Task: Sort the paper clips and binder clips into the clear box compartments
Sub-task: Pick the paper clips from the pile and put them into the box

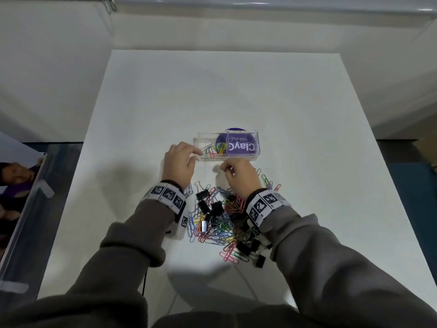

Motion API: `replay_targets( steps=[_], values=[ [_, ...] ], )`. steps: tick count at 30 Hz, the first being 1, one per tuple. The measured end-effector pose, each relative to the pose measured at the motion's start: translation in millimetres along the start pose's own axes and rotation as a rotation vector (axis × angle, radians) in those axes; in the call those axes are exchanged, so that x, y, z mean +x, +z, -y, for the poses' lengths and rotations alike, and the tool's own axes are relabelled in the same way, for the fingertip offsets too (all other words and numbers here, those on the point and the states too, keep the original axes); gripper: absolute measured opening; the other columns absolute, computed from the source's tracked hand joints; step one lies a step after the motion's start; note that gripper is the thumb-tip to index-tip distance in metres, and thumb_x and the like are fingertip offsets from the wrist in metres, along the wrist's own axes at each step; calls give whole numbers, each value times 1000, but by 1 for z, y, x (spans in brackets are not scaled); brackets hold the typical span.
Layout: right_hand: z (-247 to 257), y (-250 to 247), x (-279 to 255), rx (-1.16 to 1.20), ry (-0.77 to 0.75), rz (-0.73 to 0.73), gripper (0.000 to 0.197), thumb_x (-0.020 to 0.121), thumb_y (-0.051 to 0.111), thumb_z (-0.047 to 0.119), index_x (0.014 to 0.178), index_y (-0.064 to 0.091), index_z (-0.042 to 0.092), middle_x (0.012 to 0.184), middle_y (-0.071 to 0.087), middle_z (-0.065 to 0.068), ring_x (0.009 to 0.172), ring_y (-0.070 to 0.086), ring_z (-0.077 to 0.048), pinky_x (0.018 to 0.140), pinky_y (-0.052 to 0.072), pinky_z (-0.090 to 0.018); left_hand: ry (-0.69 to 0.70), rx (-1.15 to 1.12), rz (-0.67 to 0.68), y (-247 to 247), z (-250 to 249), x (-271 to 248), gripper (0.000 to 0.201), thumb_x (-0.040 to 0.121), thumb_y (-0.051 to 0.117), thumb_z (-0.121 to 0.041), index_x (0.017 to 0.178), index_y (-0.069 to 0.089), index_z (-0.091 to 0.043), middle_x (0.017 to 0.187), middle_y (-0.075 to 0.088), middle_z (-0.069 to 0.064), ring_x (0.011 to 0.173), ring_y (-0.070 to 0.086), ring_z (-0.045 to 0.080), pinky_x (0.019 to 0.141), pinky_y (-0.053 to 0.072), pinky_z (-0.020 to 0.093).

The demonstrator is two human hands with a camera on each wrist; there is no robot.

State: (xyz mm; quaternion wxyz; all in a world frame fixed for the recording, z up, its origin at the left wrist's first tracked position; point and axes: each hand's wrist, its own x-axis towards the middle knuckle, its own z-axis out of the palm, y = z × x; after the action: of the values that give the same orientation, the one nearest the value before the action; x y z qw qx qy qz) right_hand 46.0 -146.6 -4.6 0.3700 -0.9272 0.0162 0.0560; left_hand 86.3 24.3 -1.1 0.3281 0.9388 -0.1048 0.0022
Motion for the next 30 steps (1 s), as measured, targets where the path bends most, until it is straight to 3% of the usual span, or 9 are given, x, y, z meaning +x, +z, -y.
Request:
replay_targets(
  steps=[3,5,8,10,15,19,23,26,30],
  values=[
    [9,10,-8,-96,-63,151,17,86,52,8,91,68,13,100,69,-6,96,59,-24,83,48,-35,-33,79,69,4,18,-31,18,83,55,-6,90,67,-18,99,65,4,94,53,27,82,37,37],
    [15,21,-14,-195,-136,240,16,87,55,20,98,66,14,105,65,-7,100,55,-26,85,46,-38,-96,177,137,8,25,-48,17,83,58,-12,98,65,-18,105,62,5,99,52,28,85,38,38],
    [21,40,-22,-353,-204,352,37,84,60,38,114,59,17,118,57,-6,108,49,-26,92,44,-40,-216,241,205,14,31,-67,28,83,61,-20,111,58,-15,116,54,7,107,47,28,89,39,40],
    [24,47,-28,-459,-231,381,39,83,60,34,117,54,16,120,53,-7,110,47,-27,93,42,-41,-247,189,203,18,33,-75,33,83,62,-16,114,56,-12,117,52,10,109,45,29,92,39,38],
    [22,38,-39,-359,-191,330,23,80,57,12,102,56,7,107,56,-13,100,54,-31,87,43,-38,-244,91,189,22,36,-85,20,82,57,-1,100,60,-10,101,56,10,99,51,29,84,42,35],
    [-2,20,-56,-353,-83,269,23,80,56,18,101,57,9,104,58,-9,99,54,-26,86,43,-33,-147,45,230,16,40,-84,17,81,56,4,91,63,-7,92,59,11,91,53,28,77,42,34],
    [-17,7,-61,-404,-14,165,27,82,59,31,98,59,9,101,56,-7,96,52,-25,82,44,-35,17,71,278,10,40,-77,14,77,62,6,86,65,-5,92,60,13,86,54,31,76,41,33],
    [-9,6,-46,-385,-76,66,22,89,52,28,96,61,10,97,60,-7,93,54,-25,81,44,-35,44,88,334,9,38,-67,13,79,63,1,91,64,-5,97,59,12,91,53,29,81,45,38],
    [11,21,-18,-484,-91,142,26,94,42,23,101,61,7,105,64,-10,101,54,-29,87,41,-38,-6,148,415,10,37,-59,20,85,59,-7,105,60,-5,100,60,14,96,52,31,86,40,38]
  ],
)
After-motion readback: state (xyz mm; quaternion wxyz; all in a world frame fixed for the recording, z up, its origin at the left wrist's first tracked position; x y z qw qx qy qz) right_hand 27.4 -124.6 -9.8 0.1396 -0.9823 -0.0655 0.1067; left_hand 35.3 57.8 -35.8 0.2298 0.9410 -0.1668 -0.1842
